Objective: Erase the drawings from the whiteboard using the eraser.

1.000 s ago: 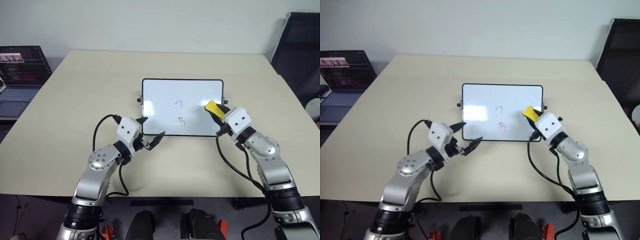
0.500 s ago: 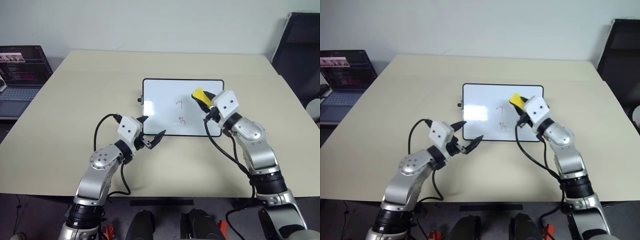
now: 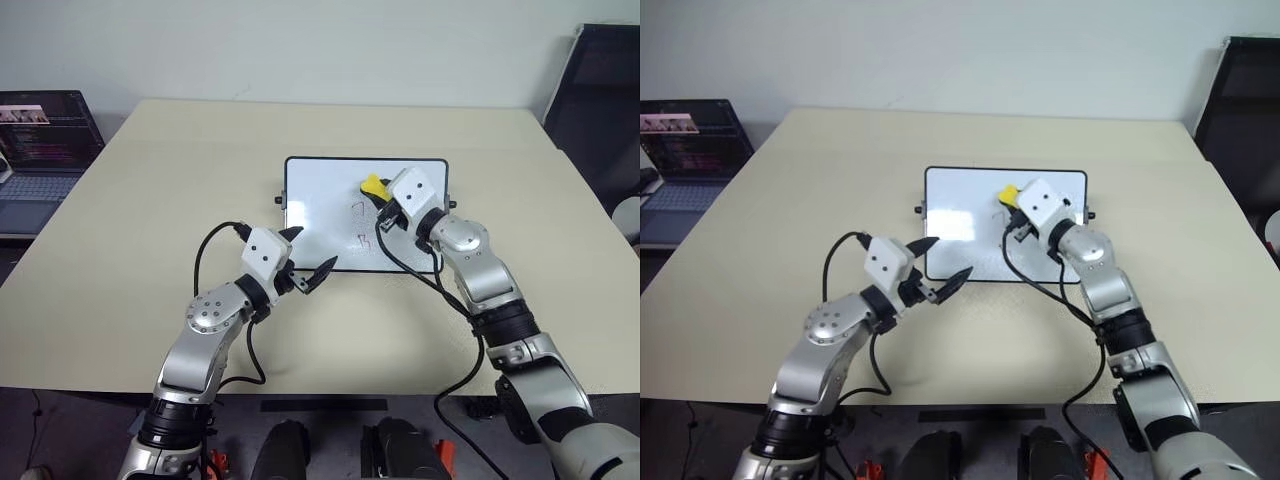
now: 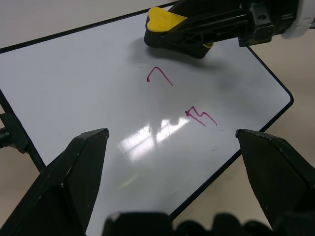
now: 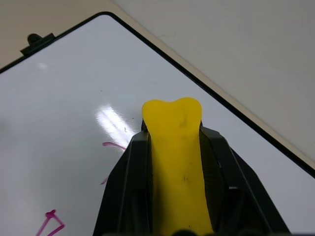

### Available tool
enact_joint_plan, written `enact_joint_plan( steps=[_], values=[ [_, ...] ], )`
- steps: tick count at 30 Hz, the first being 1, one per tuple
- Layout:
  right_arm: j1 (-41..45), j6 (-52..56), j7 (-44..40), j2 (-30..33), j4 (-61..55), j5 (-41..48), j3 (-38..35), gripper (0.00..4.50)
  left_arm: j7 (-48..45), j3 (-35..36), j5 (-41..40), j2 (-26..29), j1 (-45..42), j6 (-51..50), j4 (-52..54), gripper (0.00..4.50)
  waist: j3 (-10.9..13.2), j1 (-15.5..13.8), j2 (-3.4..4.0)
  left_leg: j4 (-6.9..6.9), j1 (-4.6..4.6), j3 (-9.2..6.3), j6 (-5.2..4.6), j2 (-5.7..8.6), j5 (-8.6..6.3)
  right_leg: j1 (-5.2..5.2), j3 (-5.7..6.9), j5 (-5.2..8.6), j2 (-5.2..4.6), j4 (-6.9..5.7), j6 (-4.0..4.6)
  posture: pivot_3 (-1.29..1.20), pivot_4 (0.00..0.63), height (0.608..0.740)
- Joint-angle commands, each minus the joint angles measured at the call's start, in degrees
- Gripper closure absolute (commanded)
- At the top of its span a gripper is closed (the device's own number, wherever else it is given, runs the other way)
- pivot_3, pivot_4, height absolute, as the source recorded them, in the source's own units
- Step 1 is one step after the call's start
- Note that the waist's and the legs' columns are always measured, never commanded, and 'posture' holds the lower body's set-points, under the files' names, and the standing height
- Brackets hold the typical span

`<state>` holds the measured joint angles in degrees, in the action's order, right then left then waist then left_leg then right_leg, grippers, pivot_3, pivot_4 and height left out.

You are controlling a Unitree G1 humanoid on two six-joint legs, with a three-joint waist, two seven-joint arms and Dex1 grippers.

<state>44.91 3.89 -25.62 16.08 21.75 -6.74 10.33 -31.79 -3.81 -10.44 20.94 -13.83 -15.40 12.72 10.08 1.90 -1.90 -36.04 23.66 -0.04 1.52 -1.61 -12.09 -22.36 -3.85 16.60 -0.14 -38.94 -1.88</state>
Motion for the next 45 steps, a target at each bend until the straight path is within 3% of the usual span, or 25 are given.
enact_joint_plan(
  steps=[1,17,33,45],
  values=[
    [2.9,-3.8,1.0,0.3,2.9,-1.3,-0.2,3.54,0.5,0.6,0.0,0.0,-0.4,1.2,1.6,0.0,0.0,0.0,0.0,0.0,0.0,0.0,0.0,0.0,0.0,0.0,-0.01,0.0,0.0,0.0,0.0,0.0,0.15,0.74],
    [1.8,-6.7,2.3,-4.3,8.2,-3.9,3.0,3.54,1.8,1.4,-0.1,0.5,0.2,0.6,3.2,0.0,0.0,0.2,0.0,-0.01,-0.01,-0.08,0.0,-0.01,0.0,0.0,-0.02,-0.01,-0.01,-0.03,0.0,0.0,0.15,0.74],
    [-3.9,-3.9,0.4,-3.6,2.0,-3.8,3.2,3.54,2.1,1.7,-0.1,0.9,0.3,0.2,3.7,0.0,0.0,0.1,0.0,-0.01,-0.13,-0.1,0.0,-0.02,0.0,0.08,-0.04,-0.01,-0.01,-0.05,0.0,0.0,0.15,0.74],
    [0.5,-5.7,7.8,-2.4,4.9,-4.0,-0.7,3.54,1.4,1.0,0.0,0.5,-1.4,0.6,1.9,0.0,0.0,0.0,0.0,-0.03,-0.13,-0.06,0.0,0.0,0.0,0.09,-0.04,-0.01,-0.01,-0.04,-0.01,0.0,0.15,0.74]
  ],
)
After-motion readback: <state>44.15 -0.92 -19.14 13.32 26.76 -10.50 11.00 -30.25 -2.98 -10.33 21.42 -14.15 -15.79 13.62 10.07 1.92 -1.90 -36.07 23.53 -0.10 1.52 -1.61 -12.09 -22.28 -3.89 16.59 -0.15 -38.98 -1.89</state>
